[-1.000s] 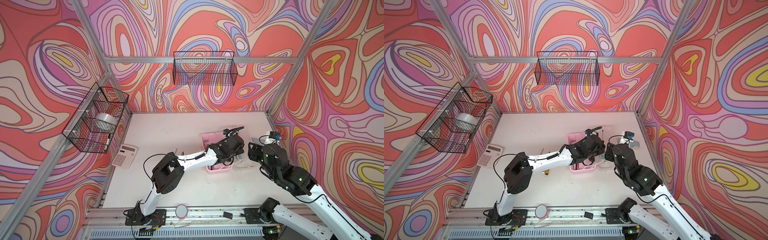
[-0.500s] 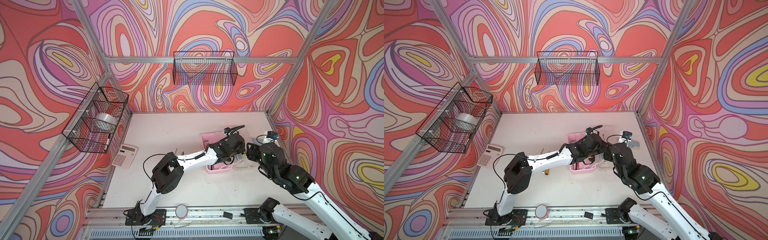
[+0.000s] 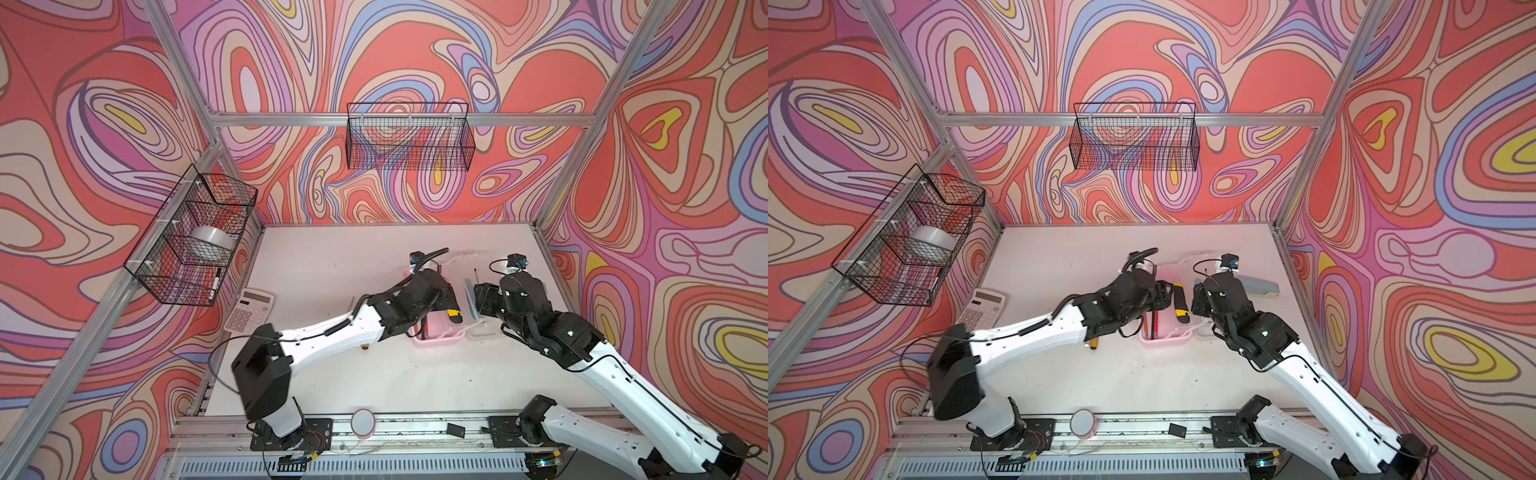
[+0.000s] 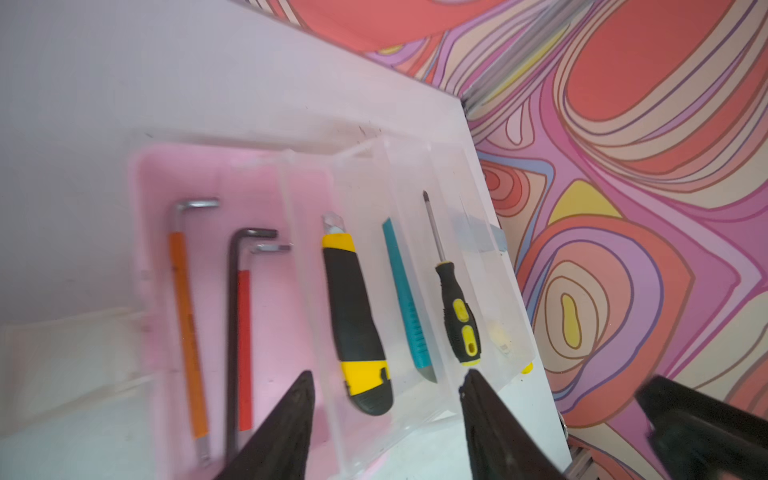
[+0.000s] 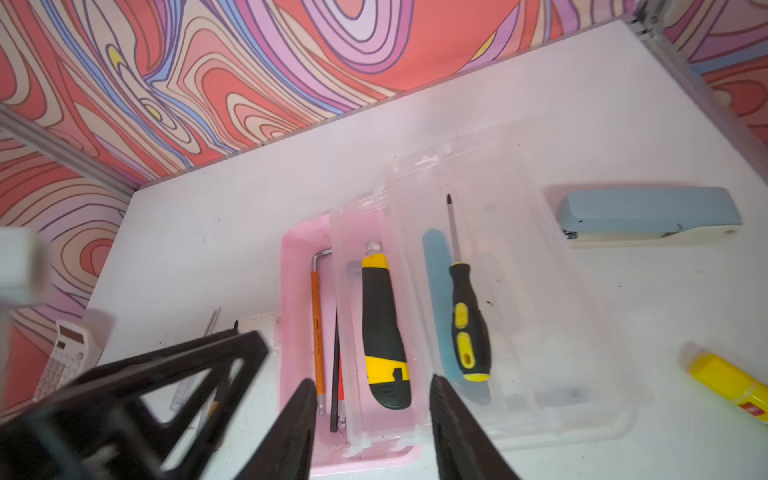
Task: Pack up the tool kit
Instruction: 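Lower the black-yellow screwdriver into the box and open the left gripper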
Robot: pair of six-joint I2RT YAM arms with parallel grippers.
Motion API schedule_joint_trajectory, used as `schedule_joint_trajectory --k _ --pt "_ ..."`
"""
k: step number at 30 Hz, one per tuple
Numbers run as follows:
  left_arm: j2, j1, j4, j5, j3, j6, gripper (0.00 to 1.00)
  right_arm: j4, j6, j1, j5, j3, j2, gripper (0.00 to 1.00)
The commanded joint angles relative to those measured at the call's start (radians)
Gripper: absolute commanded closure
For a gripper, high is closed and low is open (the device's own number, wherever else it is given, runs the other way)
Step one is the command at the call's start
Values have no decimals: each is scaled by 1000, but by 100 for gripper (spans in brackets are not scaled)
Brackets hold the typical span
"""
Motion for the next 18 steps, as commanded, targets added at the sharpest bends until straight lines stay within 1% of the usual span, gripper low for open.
schedule_joint_trajectory --k 1,3,4,6,8,10,11,14,16,18 --pt "-188 44 -139 -77 -144 63 41 46 16 110 -17 39 78 54" --pt "-306 74 -220 -91 -222 70 40 37 29 233 85 87 158 53" --pt "-364 95 -251 -85 -267 73 39 39 36 281 100 111 206 53" --pt "-463 157 -310 -36 -339 56 38 76 54 313 49 137 294 52" --pt "-548 253 -353 50 -411 54 37 137 77 324 -22 154 383 52" --pt "-605 324 -387 81 -452 72 37 160 90 331 -54 181 451 52" --pt "-622 347 -408 74 -459 87 38 162 95 341 -54 197 479 52" --pt "-603 372 -448 13 -437 135 38 168 113 363 -49 225 516 52" --pt "-530 377 -468 -42 -400 157 38 176 127 366 -56 232 523 52" --pt "-439 404 -460 -40 -378 177 39 177 132 367 -59 235 529 52"
